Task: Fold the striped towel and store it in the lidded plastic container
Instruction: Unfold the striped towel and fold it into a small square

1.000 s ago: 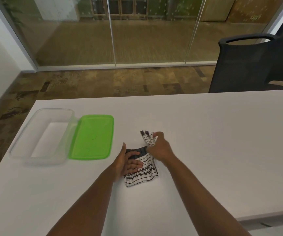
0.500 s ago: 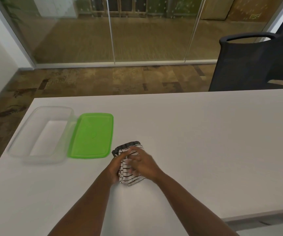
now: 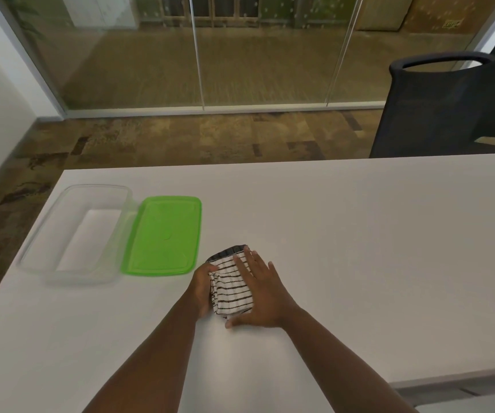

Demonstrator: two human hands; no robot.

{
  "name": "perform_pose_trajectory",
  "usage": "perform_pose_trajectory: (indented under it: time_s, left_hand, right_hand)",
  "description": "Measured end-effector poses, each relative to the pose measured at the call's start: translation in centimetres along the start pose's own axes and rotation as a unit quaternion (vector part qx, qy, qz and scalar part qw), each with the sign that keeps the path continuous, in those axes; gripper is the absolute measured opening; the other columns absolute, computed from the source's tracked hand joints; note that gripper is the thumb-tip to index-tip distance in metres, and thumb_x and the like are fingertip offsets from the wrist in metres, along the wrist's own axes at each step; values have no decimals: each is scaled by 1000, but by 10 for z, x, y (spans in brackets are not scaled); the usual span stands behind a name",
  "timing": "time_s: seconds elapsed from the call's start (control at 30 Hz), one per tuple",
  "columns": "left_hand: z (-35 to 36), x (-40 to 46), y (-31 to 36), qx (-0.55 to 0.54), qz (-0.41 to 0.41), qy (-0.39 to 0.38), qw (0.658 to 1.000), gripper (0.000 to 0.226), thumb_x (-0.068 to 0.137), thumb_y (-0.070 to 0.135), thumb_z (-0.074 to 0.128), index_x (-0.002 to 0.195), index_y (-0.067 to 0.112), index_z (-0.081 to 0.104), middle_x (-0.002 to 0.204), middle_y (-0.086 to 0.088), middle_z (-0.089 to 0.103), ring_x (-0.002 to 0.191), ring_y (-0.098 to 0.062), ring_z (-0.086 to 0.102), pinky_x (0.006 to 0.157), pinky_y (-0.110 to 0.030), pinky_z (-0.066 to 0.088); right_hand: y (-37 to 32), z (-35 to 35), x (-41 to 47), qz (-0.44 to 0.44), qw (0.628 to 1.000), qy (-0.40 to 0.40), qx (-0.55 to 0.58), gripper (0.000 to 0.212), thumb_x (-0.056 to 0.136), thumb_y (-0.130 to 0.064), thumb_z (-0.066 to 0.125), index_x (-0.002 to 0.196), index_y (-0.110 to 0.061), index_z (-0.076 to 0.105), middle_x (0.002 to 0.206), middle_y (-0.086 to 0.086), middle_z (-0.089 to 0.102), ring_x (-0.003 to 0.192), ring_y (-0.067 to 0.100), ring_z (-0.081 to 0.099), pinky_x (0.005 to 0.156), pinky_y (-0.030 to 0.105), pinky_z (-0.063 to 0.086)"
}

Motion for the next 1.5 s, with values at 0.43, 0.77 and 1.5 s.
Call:
perform_pose_trajectory:
  time_s: [0.43,0.77,1.5]
  left_hand:
    - [10,-8,3,-4,27,33,999,47,87,17,28,126,4,52,92,-13,65,82,-27,60,75,-32,49]
    - [16,-8,-1,-38,34,77,996,35,85,8,31,107,6,58,89,-16,64,83,-32,61,72,-36,51]
    - [18,-34,8,330,292,205,874,48,70,-22,33,95,17,46,104,-9,29,96,-17,35,86,-21,36]
  right_hand:
    - [17,2,-18,107,970,102,194,45,100,-35,26,143,-47,18,154,-19,25,138,9,34,115,29,26]
    - [25,14,-15,63,996,38,43,67,95,-16,34,143,-49,0,160,0,-9,146,19,13,107,33,35]
    - [28,-13,-7,331,857,26,394,58,88,-37,58,137,-13,41,140,12,46,125,27,48,98,31,42]
Point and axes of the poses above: each hand's wrist, its own x-axis towards the middle knuckle, its own z-axis out of the palm, y = z × x, the point moved 4 cm from there along x, towards the middle knuckle
